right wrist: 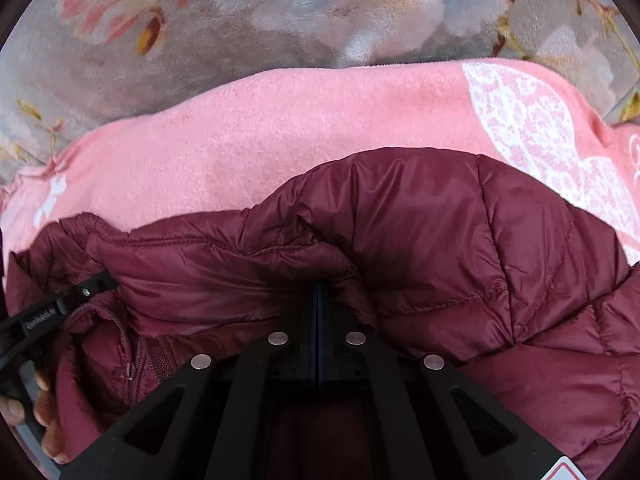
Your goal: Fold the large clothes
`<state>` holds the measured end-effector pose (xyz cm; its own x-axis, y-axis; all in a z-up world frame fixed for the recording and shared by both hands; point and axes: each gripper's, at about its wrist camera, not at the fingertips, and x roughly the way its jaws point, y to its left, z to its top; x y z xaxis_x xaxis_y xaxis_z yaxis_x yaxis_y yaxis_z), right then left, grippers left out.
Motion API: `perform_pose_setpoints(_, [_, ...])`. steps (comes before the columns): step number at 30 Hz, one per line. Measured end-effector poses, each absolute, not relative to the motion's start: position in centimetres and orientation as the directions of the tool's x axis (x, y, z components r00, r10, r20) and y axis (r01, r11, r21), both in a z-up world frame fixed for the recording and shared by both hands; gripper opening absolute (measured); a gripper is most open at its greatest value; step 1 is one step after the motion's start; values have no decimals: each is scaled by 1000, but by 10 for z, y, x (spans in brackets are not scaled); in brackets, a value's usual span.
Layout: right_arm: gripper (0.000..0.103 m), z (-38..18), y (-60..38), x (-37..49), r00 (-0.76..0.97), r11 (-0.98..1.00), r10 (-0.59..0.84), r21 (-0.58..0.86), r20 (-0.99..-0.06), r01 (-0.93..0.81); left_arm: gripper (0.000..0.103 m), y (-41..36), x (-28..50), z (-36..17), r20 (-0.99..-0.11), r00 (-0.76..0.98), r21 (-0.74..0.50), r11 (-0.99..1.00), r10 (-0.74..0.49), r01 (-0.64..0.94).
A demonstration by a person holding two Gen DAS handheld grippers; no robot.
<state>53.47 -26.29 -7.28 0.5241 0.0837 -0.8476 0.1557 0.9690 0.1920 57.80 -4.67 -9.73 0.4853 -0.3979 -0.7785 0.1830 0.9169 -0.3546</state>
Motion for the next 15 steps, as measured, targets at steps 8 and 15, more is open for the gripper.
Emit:
perform_pose_setpoints(8, [23, 15, -310, 399, 628, 933, 189, 338, -755, 126, 27, -16, 507, -45, -744, 533, -326, 916, -402, 234])
perform_pose_setpoints(15, [60, 45, -367, 155, 623, 911, 164, 359, -765, 201, 64, 124, 345, -15, -766, 476, -392, 901, -432, 188])
